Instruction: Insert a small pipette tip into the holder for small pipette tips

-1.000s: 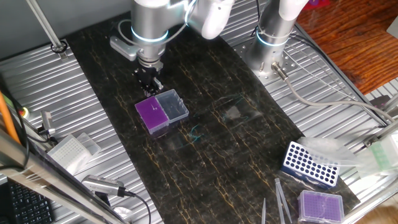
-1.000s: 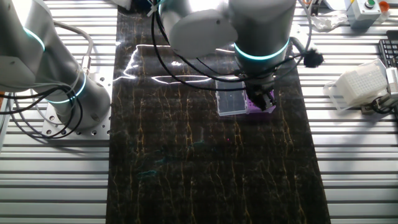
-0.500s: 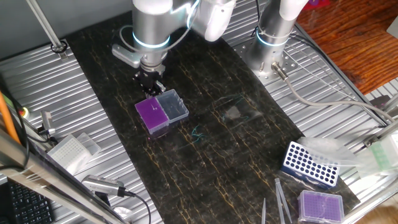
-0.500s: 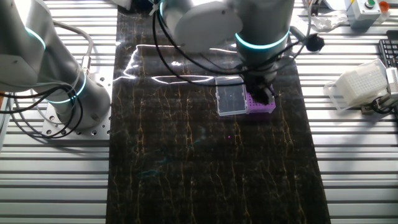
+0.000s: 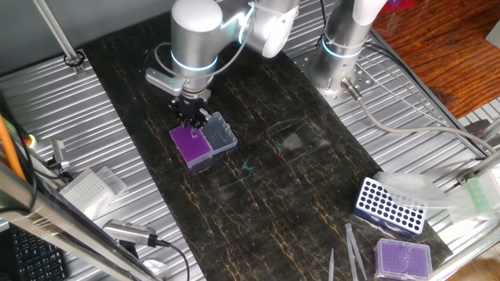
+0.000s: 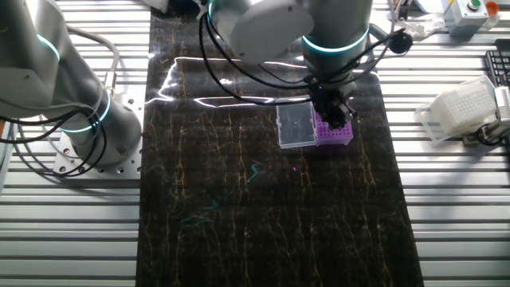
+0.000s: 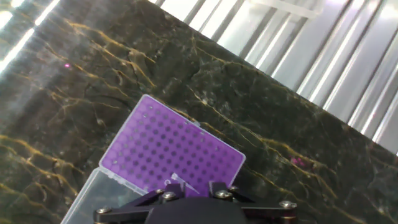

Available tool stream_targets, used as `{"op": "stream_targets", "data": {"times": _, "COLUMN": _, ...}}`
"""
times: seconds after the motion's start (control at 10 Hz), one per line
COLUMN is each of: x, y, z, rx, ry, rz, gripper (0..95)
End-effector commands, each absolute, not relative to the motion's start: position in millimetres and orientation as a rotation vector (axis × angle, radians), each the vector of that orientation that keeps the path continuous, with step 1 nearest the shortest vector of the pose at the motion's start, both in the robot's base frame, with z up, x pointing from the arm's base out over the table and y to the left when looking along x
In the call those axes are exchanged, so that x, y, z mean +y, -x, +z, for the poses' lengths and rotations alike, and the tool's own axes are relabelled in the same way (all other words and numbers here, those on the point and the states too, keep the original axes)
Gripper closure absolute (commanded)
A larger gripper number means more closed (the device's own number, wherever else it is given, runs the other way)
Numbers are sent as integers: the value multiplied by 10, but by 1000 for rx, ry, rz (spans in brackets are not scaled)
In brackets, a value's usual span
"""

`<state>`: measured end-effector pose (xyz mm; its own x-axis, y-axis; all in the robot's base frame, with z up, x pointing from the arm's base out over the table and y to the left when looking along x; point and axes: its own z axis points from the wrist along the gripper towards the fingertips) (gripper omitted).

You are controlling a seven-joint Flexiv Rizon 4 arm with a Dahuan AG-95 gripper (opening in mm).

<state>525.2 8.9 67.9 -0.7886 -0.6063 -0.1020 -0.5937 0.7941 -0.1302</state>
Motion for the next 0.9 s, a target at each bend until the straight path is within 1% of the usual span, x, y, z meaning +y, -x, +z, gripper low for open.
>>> {"op": "stream_targets", "data": {"times": 0.1, "x": 118, "y": -5257, "z": 664, "rx": 2828, "ry": 1008, "rz": -143, "gripper": 950}}
{"op": "stream_targets", "data": {"times": 0.9, "x": 216, "y": -5253, "z": 629, "rx": 2752, "ry": 1258, "rz": -163, "gripper": 950}}
